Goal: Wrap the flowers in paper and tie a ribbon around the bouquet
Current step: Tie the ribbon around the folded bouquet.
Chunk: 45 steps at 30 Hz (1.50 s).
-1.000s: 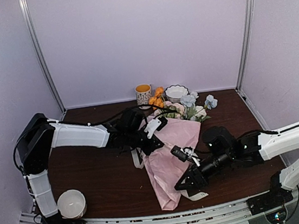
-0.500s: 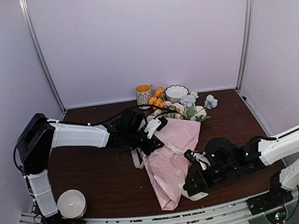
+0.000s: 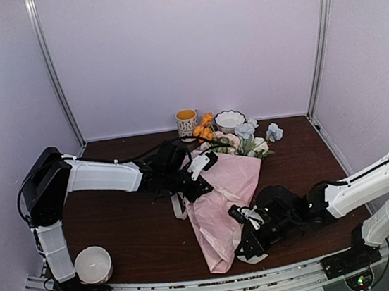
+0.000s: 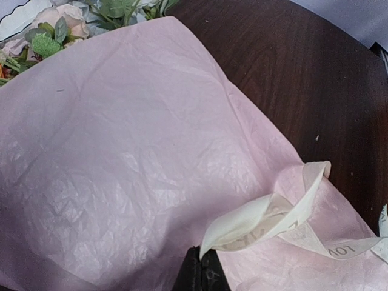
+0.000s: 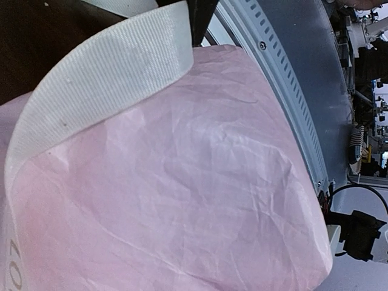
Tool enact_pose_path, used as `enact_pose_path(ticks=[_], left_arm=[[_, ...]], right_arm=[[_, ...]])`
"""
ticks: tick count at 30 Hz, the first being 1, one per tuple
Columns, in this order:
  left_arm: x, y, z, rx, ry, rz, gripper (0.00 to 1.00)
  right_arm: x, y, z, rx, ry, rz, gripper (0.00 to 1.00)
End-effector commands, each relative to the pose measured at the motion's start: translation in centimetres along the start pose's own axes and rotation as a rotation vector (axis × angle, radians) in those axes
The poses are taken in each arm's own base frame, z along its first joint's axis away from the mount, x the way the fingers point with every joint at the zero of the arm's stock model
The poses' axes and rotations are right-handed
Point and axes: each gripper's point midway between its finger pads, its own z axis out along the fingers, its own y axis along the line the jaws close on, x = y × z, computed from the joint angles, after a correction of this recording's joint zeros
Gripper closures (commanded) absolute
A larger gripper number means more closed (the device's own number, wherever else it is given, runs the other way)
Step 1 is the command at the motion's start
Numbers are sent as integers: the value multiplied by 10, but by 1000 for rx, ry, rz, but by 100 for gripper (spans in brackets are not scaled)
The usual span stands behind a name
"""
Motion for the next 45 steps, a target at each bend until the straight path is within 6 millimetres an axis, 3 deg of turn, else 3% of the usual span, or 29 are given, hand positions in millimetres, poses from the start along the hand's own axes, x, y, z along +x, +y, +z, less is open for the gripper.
enact_pose_path(ticks=[1, 8, 11, 14, 17, 20, 24, 28, 32, 35, 38, 45], left_arm=[[-5, 0, -2, -8, -20, 10, 100], [-6, 0, -3, -8, -17, 12, 100], [-16, 0, -13, -1, -12, -5, 64], [-37, -3, -40, -3, -46, -1, 36], [-45, 1, -65, -31, -57, -8, 24], [-39, 12, -84, -65, -52, -66, 23], [2, 42, -99, -176, 9, -225, 29], [56, 67, -99, -263, 115, -365, 46], [95, 84, -87, -314, 207, -462, 48], [108, 93, -74, -328, 250, -485, 37], [113, 100, -60, -326, 265, -498, 33], [99, 114, -36, -317, 203, -495, 29]], right_arm=[[0, -2, -9, 32, -10, -20, 99], [6, -11, -12, 70, 10, -14, 100], [3, -12, -14, 84, 2, -23, 100], [1, -15, -15, 92, 2, -26, 100], [0, -17, -15, 97, 7, -30, 100], [-1, -19, -15, 103, 9, -35, 100], [-3, -21, -17, 113, 7, -42, 100], [-3, -23, -17, 117, 9, -48, 100], [-4, -24, -16, 123, 15, -50, 100], [-3, -24, -15, 120, 19, -49, 100], [-2, -25, -14, 121, 23, -48, 100], [-4, -26, -14, 121, 21, -48, 100]])
